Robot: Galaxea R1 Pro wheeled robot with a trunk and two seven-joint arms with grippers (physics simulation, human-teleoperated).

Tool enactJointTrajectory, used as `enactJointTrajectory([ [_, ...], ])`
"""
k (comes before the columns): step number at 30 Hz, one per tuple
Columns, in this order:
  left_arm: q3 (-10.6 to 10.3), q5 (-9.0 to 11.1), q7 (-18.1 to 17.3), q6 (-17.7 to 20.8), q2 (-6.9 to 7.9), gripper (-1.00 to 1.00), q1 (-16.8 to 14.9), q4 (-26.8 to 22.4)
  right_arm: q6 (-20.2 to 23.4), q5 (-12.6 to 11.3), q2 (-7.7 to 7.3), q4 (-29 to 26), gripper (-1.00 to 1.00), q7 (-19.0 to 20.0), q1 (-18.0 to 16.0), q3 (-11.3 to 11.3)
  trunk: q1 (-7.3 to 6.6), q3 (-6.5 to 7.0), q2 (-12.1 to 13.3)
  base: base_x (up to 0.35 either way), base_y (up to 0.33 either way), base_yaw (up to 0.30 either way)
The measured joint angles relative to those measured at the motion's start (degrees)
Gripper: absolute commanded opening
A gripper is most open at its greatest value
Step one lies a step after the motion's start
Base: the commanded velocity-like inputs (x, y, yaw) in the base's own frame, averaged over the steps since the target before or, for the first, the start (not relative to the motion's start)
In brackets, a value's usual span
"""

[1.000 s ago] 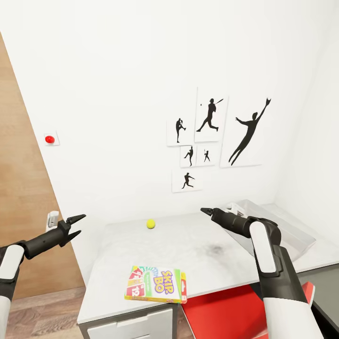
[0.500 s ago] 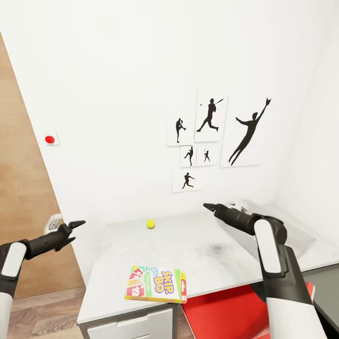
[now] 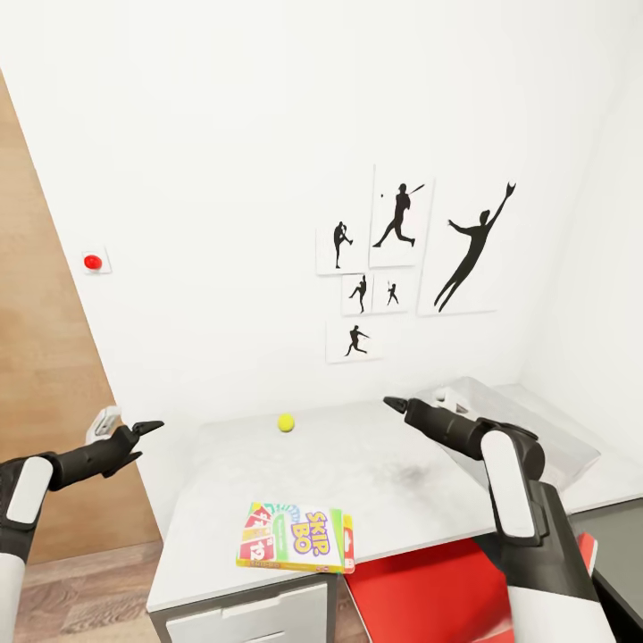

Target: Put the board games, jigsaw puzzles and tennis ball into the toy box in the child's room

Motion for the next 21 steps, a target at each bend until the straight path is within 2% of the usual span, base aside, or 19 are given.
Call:
enactJointTrajectory([
  [7, -1.9, -0.1, 0.3, -0.2, -0.12, 1.0, 0.0, 0.0, 0.0, 0.1, -0.01, -0.2, 1.0, 0.0, 0.4, 0.0, 0.0, -0.01, 0.0, 0.0, 0.0, 0.0],
  [14, -6.6, -0.1, 0.5, -0.3, -0.22, 1.0, 0.0, 0.0, 0.1, 0.0, -0.06, -0.2, 1.0, 0.1, 0.5, -0.1, 0.0, -0.01, 0.0, 0.0, 0.0, 0.0],
  [21, -8.2, -0.2, 0.5, -1.3, -0.23, 1.0, 0.0, 0.0, 0.1, -0.2, -0.07, -0.5, 1.0, 1.2, 0.5, -0.1, 0.0, -0.12, 0.0, 0.0, 0.0, -0.114],
])
